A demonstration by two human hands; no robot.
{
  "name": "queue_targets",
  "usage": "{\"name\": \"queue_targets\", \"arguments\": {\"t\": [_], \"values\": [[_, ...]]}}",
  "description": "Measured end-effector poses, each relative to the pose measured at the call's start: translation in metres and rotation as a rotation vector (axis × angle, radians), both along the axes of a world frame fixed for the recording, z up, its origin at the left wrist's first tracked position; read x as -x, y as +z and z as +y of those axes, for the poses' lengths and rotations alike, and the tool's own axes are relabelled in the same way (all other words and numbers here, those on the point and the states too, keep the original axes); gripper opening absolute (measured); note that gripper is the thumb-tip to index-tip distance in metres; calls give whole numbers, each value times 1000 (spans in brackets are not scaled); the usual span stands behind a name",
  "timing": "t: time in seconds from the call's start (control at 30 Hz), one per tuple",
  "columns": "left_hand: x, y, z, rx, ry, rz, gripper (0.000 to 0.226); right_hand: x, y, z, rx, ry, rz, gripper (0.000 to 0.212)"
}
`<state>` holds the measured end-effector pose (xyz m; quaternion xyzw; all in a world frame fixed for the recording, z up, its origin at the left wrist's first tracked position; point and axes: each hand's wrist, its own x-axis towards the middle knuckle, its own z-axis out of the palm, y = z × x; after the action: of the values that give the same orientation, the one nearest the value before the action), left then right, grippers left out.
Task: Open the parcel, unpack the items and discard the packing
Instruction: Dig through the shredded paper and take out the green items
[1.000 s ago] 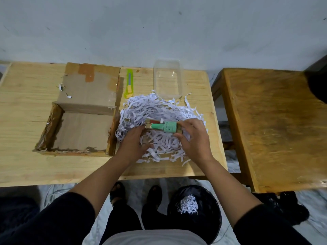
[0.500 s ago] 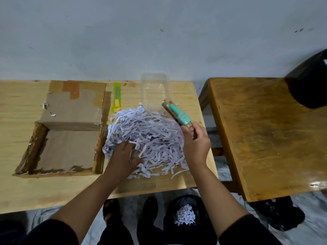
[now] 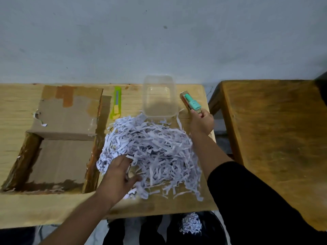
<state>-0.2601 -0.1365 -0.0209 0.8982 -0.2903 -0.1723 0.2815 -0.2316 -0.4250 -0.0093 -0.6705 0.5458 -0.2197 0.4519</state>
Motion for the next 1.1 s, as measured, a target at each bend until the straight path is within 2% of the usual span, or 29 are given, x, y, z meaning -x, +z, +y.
{"name": "queue_targets", "arguments": {"t": [0.13, 0.2, 0.27, 0.37, 0.43, 0.5, 0.57, 0.63, 0.7, 0.83, 0.93, 1.1], "values": [[0, 3, -1, -39, 16, 26, 42, -12, -6, -9, -18, 24, 26, 33], [1, 8, -3, -37, 26, 13, 31, -12, -8, -10, -37, 47, 51, 27], [2, 17, -5, -21, 47, -30, 30, -9, -5, -7, -62, 48, 63, 20], [0, 34, -12, 60, 32, -150, 38, 2, 7, 4, 95, 140, 124, 37], [-7, 42, -22, 138, -5, -214, 38, 13, 21, 20, 231, 279, 96, 33], [-20, 40, -34, 140, -40, -291, 40, 27, 30, 39, 271, 484, 26, 26], [-35, 33, -46, 26, -79, -317, 50, 39, 32, 55, 300, 750, 30, 33], [-44, 26, -54, -121, -112, -295, 58, 51, 27, 65, 388, 984, 120, 48], [-51, 21, -56, -215, -119, -244, 54, 62, 22, 72, 480, 1083, 182, 49], [-60, 22, -43, -130, -145, -232, 31, 74, 21, 69, 519, 1085, 122, 21], [-57, 27, -30, -69, -178, -291, 35, 80, 25, 65, 525, 1031, 45, 25], [-53, 35, -13, -23, -53, -311, 41, 82, 33, 56, 527, 825, 37, 26]]}}
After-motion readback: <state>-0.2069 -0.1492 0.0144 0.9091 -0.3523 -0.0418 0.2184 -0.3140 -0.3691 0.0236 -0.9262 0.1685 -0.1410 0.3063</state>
